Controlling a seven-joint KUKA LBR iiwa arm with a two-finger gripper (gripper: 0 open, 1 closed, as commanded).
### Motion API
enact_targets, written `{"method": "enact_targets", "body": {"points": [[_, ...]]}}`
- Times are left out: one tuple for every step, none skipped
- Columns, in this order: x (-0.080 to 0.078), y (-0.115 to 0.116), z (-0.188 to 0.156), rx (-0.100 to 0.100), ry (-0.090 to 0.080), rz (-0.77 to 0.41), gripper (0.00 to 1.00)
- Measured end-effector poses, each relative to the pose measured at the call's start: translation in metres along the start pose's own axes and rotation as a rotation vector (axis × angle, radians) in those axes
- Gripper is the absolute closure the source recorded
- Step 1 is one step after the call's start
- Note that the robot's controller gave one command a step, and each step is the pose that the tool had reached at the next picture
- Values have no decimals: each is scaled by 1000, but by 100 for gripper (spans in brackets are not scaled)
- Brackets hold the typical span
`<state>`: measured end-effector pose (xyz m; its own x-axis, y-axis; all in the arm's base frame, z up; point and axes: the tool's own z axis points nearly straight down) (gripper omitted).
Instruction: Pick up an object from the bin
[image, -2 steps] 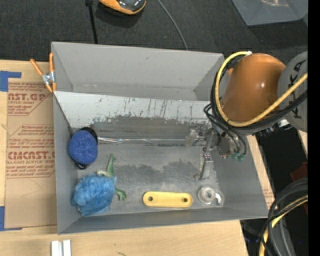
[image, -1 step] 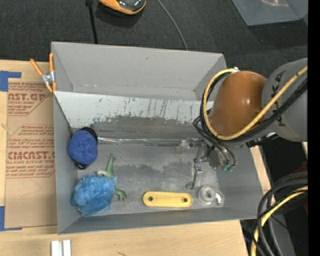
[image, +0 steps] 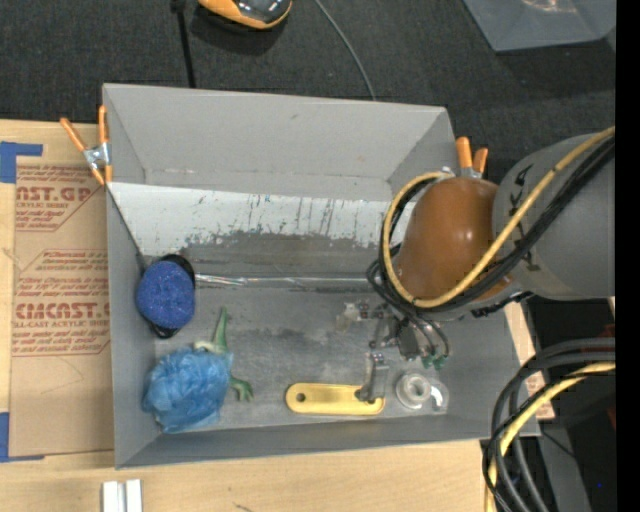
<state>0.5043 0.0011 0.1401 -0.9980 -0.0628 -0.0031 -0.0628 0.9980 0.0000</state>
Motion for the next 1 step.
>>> {"method": "enact_targets", "body": {"points": [[16, -6, 32, 0, -2, -1, 0]]}}
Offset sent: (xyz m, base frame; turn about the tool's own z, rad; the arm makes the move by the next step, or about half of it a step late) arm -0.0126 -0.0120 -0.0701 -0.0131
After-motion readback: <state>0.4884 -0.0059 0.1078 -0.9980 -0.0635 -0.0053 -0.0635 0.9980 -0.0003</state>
